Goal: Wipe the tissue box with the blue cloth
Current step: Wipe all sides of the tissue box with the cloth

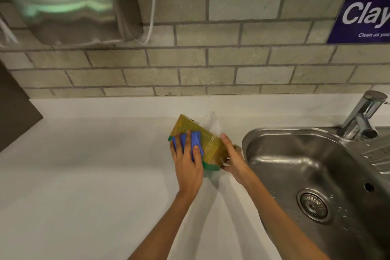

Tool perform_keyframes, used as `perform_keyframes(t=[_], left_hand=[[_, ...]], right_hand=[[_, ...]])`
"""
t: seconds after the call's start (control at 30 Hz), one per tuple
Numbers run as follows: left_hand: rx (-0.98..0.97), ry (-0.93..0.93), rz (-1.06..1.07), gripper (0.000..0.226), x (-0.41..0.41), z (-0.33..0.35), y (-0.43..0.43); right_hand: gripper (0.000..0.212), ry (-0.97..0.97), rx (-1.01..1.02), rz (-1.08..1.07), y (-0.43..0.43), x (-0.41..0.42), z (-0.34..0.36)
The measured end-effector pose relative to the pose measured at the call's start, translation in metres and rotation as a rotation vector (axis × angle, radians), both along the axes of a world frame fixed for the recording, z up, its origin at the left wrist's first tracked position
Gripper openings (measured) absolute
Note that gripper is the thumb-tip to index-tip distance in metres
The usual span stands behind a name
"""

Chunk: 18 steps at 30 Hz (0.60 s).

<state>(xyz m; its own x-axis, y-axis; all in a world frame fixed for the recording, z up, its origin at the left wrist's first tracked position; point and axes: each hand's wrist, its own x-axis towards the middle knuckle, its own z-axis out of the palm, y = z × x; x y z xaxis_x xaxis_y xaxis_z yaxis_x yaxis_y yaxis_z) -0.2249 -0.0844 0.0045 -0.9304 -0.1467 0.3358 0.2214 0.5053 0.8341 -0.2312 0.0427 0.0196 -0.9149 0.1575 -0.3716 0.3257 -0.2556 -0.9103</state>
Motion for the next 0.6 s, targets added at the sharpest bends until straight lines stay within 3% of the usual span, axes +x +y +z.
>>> perform_keyframes(t=[0.13,0.3,0.47,0.6], left_hand=[[0.124,-0.088,0.046,0.046,-0.007,0.008,0.007],[0.300,-0.259,0.194,0.047,0.003,0.014,0.021],[0.504,-0.230,0.155,0.055,0.026,0.007,0.023],[0.510,-0.294,0.188,0.047,0.010,0.015,0.011]], right_hand=[[0.087,-0.005,-0.013,-0.114,-0.001,-0.003,0.000],[0.085,0.165,0.118,-0.199,-0.021,0.005,-0.005],[0.085,0.290,0.299,-0.201,-0.034,0.013,-0.008],[0.073,0.305,0.284,-0.227,-0.040,0.016,-0.009]])
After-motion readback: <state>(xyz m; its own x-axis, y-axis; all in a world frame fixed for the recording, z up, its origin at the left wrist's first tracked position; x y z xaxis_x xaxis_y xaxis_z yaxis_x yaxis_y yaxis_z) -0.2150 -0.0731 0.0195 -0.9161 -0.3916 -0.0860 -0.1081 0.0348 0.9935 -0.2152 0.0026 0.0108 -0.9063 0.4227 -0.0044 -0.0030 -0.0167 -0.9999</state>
